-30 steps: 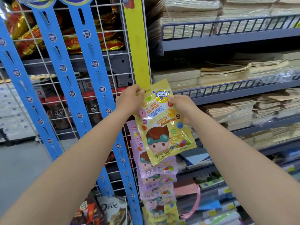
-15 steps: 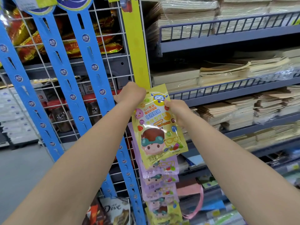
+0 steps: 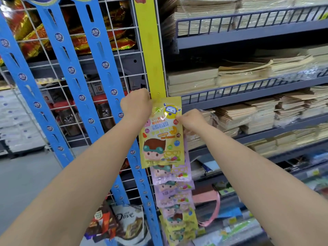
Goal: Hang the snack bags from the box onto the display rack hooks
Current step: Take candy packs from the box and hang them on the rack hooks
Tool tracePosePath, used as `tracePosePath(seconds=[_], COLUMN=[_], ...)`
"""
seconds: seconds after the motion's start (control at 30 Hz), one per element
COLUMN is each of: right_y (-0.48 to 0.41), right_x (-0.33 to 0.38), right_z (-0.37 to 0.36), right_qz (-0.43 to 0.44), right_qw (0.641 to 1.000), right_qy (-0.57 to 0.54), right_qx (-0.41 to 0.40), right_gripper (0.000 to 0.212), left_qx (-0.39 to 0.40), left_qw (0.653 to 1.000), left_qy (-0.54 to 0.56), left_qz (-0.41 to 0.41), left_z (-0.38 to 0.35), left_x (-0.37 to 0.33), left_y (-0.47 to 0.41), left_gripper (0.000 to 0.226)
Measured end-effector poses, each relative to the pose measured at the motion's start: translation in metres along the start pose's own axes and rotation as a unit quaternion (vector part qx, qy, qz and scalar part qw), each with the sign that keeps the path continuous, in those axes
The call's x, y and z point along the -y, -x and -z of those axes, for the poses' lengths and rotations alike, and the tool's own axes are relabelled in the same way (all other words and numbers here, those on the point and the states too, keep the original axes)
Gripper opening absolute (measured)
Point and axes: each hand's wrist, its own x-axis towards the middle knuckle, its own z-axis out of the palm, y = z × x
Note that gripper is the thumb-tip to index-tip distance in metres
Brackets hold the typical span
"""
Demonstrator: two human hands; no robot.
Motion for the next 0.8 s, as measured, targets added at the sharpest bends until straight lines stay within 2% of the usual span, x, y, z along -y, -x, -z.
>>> tracePosePath(seconds=[0.1,0.2,0.33,0.53,0.67,0.8], right_y=[0.007,0.018,0.042,0.08,0.114,0.148], right_x=[-0.008,-0.011,-0.033,-0.122,-0.206,-0.303], right_z=[0.001,0.006,0.01,0.008,0.012,0.021], right_qz=[0.023,0.007,-0.006,-0.089,-0.203,-0.311], right_qw=[0.994,0.991,0.99,0.991,0.976,0.95], right_qy=[0.098,0.114,0.114,0.087,0.076,0.039], right_qx=[-0.034,-0.064,-0.085,-0.053,-0.016,0.001], right_gripper=[0.036,0.034,0.03,0.036,0.039,0.031], left_qx=[-0.036,-0.056,-0.021,0.157,0.33,0.495], left_qw=[0.999,0.996,0.987,0.96,0.893,0.817], left_qy=[0.007,0.043,0.13,0.185,0.256,0.252], left_qz=[-0.02,-0.054,-0.092,-0.141,-0.168,-0.152], left_z=[-0.005,-0.01,-0.022,-0.078,-0.135,-0.203], left_x=[0.005,0.003,-0.013,-0.061,-0.105,-0.148], left_y=[0.013,0.028,0.054,0.112,0.17,0.237], left_gripper=[0.026,0.024,0.018,0.019,0.015,0.012])
